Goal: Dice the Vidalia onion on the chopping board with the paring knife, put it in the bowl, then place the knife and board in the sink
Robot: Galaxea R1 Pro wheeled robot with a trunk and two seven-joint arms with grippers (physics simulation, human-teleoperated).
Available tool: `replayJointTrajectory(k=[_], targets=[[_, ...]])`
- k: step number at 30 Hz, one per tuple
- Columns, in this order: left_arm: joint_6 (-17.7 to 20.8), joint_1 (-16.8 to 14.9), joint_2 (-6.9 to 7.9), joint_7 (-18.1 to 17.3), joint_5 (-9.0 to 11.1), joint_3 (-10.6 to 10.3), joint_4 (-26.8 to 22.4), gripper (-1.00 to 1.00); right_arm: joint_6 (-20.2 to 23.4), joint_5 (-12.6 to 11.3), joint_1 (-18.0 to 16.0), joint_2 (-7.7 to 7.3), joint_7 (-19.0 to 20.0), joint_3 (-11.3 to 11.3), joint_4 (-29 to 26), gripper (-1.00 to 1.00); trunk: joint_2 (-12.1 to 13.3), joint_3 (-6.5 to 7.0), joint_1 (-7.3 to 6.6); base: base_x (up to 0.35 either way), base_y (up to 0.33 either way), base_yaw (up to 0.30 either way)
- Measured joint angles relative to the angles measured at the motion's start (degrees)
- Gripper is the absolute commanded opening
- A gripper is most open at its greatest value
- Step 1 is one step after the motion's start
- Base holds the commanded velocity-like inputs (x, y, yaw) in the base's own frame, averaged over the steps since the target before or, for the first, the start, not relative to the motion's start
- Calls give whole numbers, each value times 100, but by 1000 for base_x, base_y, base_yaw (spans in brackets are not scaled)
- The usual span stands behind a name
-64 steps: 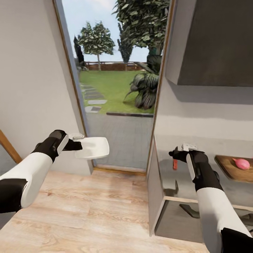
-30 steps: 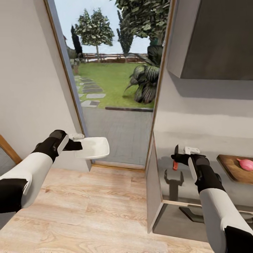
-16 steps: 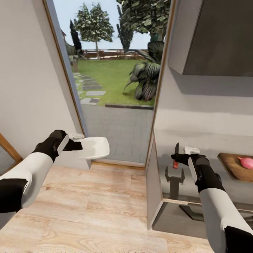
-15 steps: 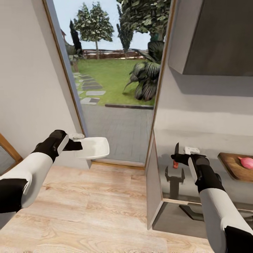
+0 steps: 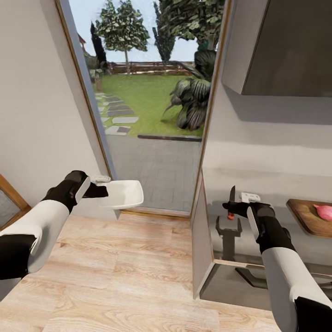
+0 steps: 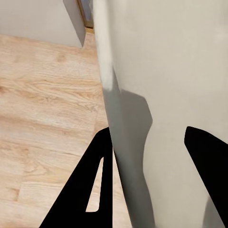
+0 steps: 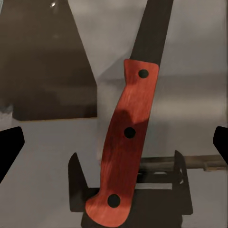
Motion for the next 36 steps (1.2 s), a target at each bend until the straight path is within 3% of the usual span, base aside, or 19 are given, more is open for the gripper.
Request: replayJointTrajectory(k=[18, 36], targets=[[0, 0, 0, 7, 0, 0, 47, -100, 1, 1, 0, -9, -2, -2, -4, 100, 0, -3, 0, 0, 0, 0], [0, 0, 0, 8, 0, 0, 57, -100, 1, 1, 0, -9, 0, -10, -4, 100, 0, -153, 0, 0, 0, 0]])
